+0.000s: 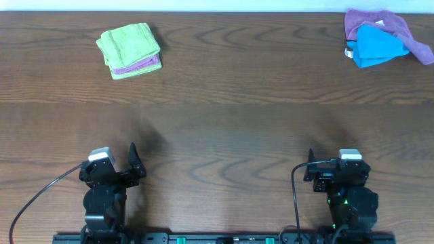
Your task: Fold the cloth
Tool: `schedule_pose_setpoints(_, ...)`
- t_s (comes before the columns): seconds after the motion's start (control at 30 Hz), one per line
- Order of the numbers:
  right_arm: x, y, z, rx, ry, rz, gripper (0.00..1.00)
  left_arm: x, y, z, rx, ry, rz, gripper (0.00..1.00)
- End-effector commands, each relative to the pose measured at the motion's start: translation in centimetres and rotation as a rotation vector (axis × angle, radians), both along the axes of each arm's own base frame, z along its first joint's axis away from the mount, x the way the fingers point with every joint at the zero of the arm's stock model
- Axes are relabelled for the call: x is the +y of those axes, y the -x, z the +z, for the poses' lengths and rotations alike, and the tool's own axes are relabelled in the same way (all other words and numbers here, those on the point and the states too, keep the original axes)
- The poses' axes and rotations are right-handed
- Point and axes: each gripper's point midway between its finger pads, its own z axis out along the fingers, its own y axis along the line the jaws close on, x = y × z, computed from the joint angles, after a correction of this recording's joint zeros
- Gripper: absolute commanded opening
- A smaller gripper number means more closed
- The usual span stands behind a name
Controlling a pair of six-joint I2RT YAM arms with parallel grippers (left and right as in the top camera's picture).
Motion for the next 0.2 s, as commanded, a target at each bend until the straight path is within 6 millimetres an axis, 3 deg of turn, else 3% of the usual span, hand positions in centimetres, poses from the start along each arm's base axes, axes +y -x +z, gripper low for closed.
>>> schedule_pose_setpoints(0.0, -0.35, 0.04, -0.2, -0.001, 0.015, -0.014, 0.99, 0.45, 0.08, -1.01, 0.022, -0.022, 0.018, 0.95)
schedule_pose_setpoints(0.17, -0.35, 0.04, -0.2, -0.001, 0.015, -0.014, 0.99, 0.45, 0.08, -1.01, 0.022, -0.023, 0.018, 0.96)
